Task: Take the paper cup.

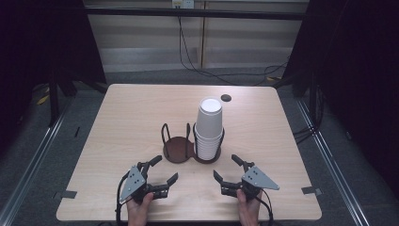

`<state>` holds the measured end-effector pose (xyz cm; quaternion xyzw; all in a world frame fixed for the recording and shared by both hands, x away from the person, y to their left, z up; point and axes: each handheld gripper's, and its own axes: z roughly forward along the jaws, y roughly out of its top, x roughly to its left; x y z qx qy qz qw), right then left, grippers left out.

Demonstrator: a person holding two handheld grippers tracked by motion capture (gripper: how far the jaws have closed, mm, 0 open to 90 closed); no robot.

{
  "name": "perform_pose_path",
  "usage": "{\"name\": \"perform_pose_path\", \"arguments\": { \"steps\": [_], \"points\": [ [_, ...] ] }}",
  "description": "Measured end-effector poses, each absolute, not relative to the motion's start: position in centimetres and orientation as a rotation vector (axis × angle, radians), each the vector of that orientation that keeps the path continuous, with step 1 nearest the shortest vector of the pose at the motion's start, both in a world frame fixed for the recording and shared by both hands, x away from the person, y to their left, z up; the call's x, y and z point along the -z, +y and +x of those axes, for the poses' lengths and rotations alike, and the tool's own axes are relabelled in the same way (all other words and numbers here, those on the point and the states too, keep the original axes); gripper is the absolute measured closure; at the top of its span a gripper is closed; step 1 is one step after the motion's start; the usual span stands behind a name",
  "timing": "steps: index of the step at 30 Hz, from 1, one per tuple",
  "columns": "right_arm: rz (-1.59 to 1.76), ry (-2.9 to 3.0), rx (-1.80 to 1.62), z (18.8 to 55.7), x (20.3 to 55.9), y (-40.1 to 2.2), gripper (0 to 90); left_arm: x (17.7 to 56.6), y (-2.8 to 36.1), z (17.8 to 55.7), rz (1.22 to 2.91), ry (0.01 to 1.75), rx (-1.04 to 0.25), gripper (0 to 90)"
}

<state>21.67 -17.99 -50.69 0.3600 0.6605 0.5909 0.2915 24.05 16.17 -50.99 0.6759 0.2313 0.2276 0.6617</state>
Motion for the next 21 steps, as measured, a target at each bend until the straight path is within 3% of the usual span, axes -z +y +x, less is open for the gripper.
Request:
{"name": "perform_pose_path", "arguments": {
  "steps": [16,21],
  "points": [
    [1.06,1.787,-1.55,22.3,50.56,-18.09,15.8,50.97,16.15,24.09,1.53,0.521,-0.51,16.6],
    [1.082,1.82,-1.575,22.42,50.28,-18.12,20.9,50.97,16.15,24.09,1.53,0.522,-0.509,16.7]
  ]
}}
